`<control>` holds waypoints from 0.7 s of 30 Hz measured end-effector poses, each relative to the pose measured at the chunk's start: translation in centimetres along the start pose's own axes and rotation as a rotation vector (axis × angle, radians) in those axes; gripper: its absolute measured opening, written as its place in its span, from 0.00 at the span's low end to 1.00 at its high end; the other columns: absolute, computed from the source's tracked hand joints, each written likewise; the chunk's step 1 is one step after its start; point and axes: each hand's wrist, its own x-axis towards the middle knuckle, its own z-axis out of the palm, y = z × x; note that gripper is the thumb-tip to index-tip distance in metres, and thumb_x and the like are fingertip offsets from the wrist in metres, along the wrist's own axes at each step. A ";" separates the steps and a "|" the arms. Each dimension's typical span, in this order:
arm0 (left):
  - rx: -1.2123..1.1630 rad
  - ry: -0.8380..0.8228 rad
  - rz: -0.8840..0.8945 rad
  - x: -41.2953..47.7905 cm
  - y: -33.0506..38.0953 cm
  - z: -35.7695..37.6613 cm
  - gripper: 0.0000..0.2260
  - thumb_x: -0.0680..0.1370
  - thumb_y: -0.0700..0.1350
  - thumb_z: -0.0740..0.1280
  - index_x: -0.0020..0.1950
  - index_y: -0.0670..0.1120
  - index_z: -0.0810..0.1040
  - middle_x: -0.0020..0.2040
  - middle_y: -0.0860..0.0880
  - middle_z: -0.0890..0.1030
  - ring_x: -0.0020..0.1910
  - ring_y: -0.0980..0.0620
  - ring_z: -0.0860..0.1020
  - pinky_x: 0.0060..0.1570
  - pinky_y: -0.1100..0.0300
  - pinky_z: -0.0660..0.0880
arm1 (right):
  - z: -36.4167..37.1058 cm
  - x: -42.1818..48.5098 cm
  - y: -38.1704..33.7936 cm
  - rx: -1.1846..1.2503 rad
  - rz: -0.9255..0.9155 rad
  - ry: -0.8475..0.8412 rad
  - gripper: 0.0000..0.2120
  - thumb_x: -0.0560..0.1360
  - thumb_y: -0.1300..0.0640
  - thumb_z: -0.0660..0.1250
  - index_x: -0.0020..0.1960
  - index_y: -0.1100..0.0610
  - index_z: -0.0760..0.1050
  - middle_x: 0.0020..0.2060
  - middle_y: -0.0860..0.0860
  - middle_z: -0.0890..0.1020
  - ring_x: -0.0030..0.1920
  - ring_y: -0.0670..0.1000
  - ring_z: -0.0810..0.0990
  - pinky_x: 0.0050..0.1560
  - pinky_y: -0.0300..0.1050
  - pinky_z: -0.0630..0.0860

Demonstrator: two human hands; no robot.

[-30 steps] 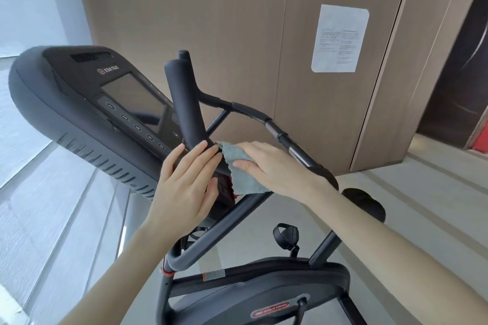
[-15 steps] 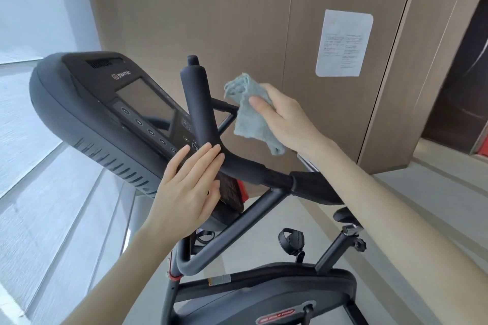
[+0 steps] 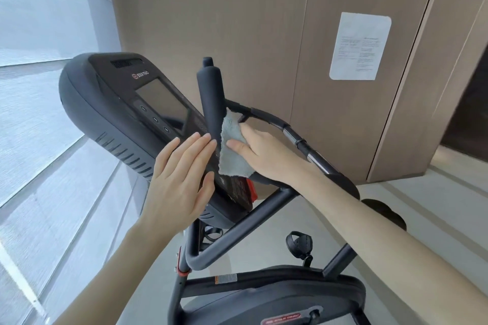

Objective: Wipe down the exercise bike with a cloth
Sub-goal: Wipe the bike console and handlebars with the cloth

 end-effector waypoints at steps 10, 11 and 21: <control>0.015 -0.074 0.020 -0.4 2.0 1.2 0.18 0.79 0.44 0.59 0.65 0.37 0.75 0.66 0.42 0.75 0.68 0.44 0.71 0.68 0.43 0.63 | -3.4 -6.6 3.0 -0.696 -0.015 -0.121 0.20 0.80 0.43 0.50 0.59 0.57 0.69 0.48 0.52 0.76 0.51 0.55 0.74 0.48 0.46 0.69; 0.022 -0.085 0.016 -0.4 2.0 1.3 0.18 0.79 0.44 0.59 0.65 0.37 0.75 0.66 0.42 0.75 0.68 0.44 0.71 0.69 0.43 0.63 | -3.5 -6.8 2.8 -0.749 -0.048 -0.057 0.23 0.79 0.42 0.47 0.61 0.56 0.70 0.49 0.52 0.77 0.51 0.55 0.74 0.50 0.46 0.69; -0.030 -0.070 -0.064 -1.1 2.2 0.9 0.20 0.80 0.44 0.57 0.69 0.36 0.71 0.69 0.40 0.72 0.69 0.43 0.69 0.71 0.45 0.59 | 1.8 -6.4 1.6 -0.683 -0.149 0.180 0.24 0.80 0.48 0.58 0.69 0.62 0.67 0.56 0.56 0.78 0.57 0.57 0.75 0.59 0.50 0.72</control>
